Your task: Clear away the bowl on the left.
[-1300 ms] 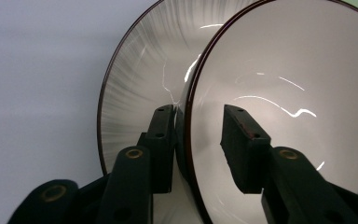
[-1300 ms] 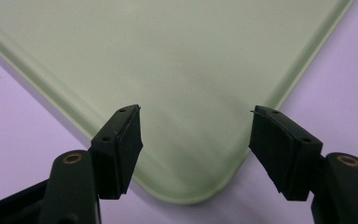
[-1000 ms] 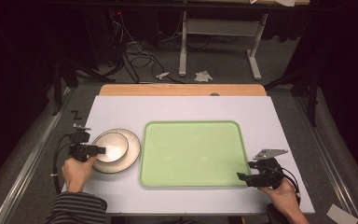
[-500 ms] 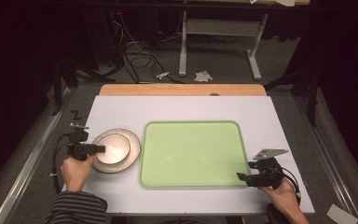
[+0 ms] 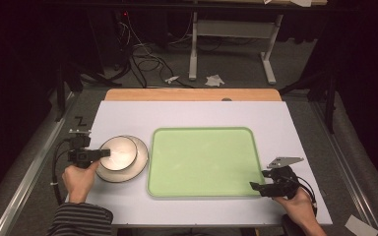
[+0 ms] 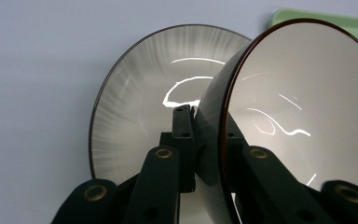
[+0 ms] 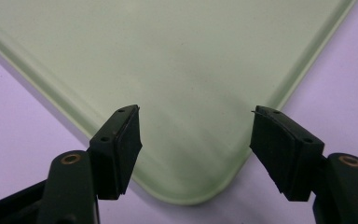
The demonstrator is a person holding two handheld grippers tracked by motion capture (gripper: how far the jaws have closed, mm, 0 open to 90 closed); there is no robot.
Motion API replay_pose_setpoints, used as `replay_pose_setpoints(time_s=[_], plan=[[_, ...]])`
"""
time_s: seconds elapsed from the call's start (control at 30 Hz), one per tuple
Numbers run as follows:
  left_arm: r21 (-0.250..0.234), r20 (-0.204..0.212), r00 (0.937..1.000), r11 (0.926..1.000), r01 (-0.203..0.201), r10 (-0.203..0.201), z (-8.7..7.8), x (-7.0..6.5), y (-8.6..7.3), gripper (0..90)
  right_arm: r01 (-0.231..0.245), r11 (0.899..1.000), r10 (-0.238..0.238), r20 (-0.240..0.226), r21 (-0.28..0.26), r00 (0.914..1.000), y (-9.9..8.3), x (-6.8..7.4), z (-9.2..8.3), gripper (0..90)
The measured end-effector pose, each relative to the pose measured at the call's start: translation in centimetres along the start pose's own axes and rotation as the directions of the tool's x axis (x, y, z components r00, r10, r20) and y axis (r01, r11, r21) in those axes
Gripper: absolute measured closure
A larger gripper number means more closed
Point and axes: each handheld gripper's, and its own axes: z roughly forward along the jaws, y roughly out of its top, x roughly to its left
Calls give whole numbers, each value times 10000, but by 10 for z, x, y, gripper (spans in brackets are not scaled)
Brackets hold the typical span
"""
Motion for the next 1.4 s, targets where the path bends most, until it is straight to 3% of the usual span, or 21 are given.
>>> replay_pose_setpoints(time_s=[0.4,0.77,1.13,1.33,1.4], plan=[[-466,812,9955,9979,-445,482,-8,-14,4,823,-98,9999,98,-17,24,10000,0,0,1,349],[-496,960,9923,9961,-733,778,-8,-23,6,823,-148,9999,148,-24,70,9999,0,-1,1,349],[-649,1591,9831,9946,-810,905,-12,-34,11,823,-171,9998,171,12,53,9999,0,-2,1,345],[-642,1602,9799,9919,-1099,1189,-11,-44,14,823,-129,9999,129,-1,1,9999,0,-1,1,347],[-616,1415,9788,9881,-1406,1481,-10,-50,15,823,-87,10000,87,-20,36,10000,0,-1,1,346]])
